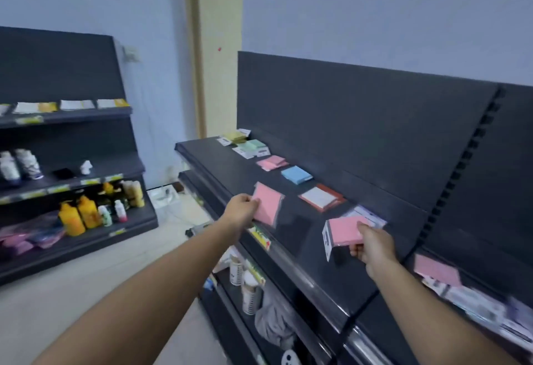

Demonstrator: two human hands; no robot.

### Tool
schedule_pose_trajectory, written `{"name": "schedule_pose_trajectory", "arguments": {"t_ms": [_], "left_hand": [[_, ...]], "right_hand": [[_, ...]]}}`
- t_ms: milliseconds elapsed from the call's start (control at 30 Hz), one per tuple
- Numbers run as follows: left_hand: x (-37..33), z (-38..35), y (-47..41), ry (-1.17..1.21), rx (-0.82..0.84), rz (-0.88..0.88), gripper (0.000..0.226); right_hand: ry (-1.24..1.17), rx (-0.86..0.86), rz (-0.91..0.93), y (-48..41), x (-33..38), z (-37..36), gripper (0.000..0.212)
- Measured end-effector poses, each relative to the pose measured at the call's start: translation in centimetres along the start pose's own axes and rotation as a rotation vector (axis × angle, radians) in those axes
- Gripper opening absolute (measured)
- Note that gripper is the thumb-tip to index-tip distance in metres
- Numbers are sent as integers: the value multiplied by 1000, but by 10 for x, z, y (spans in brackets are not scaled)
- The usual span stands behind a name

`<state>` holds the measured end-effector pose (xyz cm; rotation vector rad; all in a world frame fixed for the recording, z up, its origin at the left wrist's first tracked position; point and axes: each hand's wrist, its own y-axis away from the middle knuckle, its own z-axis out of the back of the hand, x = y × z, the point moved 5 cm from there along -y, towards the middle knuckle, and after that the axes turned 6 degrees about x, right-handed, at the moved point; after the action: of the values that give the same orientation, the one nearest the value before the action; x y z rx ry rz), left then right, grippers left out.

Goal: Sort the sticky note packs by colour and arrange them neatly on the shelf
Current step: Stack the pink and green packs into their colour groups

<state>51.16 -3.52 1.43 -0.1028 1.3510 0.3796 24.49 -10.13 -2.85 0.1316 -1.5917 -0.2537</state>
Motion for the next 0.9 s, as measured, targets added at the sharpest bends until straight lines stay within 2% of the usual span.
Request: {"name": "schedule_pose_trajectory", "arguments": {"t_ms": [133,300,500,667,900], "left_hand": [[6,86,-25,7,-52,44,21],[18,139,-57,42,-77,94,13],[42,156,-112,154,-58,157,20],[44,168,-185,136,-50,213,21],[12,148,-309,86,30,198,25]], "right_hand": [[1,138,-29,-5,-3,-103,11],[3,252,-63,-17,3,-182,7],[43,292,-71,-64,4,-251,15],[22,310,-91,-123,9,-300,16],[-56,212,-71,-220,33,-322,29]]}}
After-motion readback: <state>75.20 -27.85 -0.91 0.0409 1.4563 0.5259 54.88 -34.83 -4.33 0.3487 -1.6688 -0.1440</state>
